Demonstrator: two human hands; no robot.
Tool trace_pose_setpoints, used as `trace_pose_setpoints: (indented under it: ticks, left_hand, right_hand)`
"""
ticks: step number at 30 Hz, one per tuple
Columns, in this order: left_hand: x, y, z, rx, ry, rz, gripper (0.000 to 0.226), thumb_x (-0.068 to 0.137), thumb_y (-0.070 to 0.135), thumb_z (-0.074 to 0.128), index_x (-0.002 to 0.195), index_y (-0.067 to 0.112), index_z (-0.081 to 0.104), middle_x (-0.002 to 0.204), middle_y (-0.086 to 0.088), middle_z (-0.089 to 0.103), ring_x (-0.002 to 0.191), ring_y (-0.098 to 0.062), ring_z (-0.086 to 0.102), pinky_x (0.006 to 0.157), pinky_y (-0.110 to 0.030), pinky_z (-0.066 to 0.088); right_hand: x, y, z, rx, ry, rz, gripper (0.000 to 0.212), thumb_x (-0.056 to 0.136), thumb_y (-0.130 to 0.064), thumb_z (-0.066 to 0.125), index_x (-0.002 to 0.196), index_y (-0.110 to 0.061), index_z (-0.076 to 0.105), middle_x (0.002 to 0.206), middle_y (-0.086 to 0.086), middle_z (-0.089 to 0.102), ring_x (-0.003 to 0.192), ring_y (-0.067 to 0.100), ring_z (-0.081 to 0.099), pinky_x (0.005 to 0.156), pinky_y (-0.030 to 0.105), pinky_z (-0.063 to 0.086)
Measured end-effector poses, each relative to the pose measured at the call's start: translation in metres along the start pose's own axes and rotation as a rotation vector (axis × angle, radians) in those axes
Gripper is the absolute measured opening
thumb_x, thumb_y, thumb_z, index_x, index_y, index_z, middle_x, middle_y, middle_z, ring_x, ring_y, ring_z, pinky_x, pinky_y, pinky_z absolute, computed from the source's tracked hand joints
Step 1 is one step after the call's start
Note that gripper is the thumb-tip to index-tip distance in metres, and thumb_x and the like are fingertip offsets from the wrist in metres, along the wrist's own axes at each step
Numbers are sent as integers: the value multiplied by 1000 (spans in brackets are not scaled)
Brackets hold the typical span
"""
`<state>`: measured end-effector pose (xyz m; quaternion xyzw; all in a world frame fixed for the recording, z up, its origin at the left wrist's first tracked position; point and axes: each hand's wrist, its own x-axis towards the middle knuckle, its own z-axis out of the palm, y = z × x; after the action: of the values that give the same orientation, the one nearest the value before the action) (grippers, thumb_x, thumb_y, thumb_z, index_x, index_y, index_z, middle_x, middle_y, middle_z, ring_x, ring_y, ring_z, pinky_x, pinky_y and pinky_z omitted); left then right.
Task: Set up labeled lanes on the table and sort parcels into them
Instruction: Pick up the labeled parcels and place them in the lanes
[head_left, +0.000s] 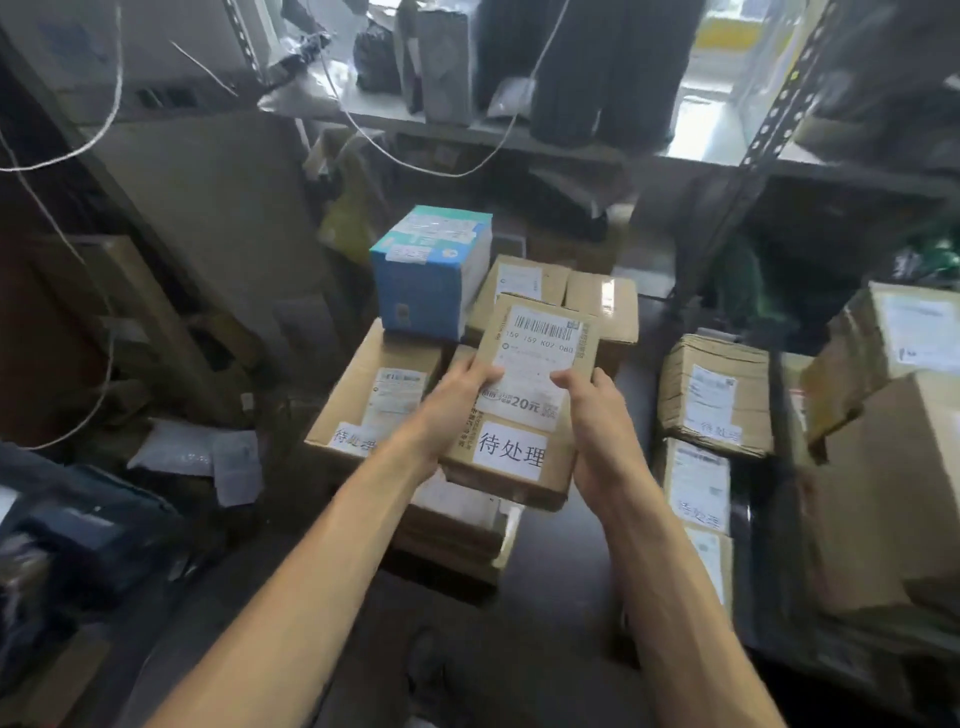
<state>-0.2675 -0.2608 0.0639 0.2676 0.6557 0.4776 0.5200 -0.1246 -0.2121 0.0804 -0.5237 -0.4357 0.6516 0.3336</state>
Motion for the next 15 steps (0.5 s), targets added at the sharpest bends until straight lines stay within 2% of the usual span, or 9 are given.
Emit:
trace_pose_setpoints:
  ticks: [2, 4, 6, 8, 10, 13, 15]
  left_hand:
    - [-7, 0, 40, 12, -61, 16, 32, 103, 36, 49, 131, 21, 56, 104, -7, 77, 88, -24, 76, 72, -37, 60]
    - [-11, -2, 78, 27, -116, 16, 37, 102, 38, 50, 133, 18, 54, 102, -8, 77, 83, -24, 75, 65, -34, 59]
    - [-16, -1, 112, 29, -166, 7, 49, 96, 43, 53, 136, 16, 53, 107, -12, 76, 88, -29, 75, 62, -33, 58]
    - [-15, 0, 141, 34, -218, -8, 65, 83, 48, 54, 139, 16, 52, 114, -15, 74, 99, -36, 74, 61, -32, 58]
    - [-9, 0, 162, 52, -244, -6, 67, 81, 48, 52, 141, 17, 51, 114, -15, 75, 100, -35, 74, 61, -30, 58]
    - [8, -1, 182, 69, -275, -26, 67, 82, 49, 52, 141, 18, 50, 112, -13, 76, 95, -32, 76, 61, -30, 58]
    - [30, -3, 195, 68, -279, -27, 63, 85, 48, 52, 141, 19, 50, 114, -12, 75, 96, -30, 76, 64, -32, 59]
  right_hand:
    - [-13, -4, -41, 28, 64, -32, 45, 64, -43, 63, 108, -32, 65, 131, 6, 61, 111, 24, 67, 94, 51, 58]
    - [-25, -7, -78, 36, 91, -38, 45, 73, -39, 61, 117, -31, 64, 132, 6, 61, 111, 24, 67, 92, 49, 59]
    - [-33, -10, -111, 82, 121, -42, 38, 90, -28, 59, 127, -23, 60, 129, 6, 63, 107, 22, 69, 86, 43, 61]
    - [-36, -13, -140, 114, 151, -44, 31, 98, -17, 53, 129, -17, 58, 121, 3, 68, 101, 18, 70, 74, 35, 60]
    - [-35, -16, -162, 132, 170, -41, 31, 99, -11, 49, 128, -14, 58, 117, 3, 71, 97, 17, 71, 70, 31, 58]
    - [-23, -13, -180, 139, 226, -22, 31, 98, -6, 45, 126, -12, 58, 115, 6, 72, 90, 19, 74, 67, 34, 61]
    - [-3, -9, -189, 115, 265, -14, 40, 97, -4, 43, 132, -16, 58, 116, 5, 73, 91, 21, 75, 68, 36, 62]
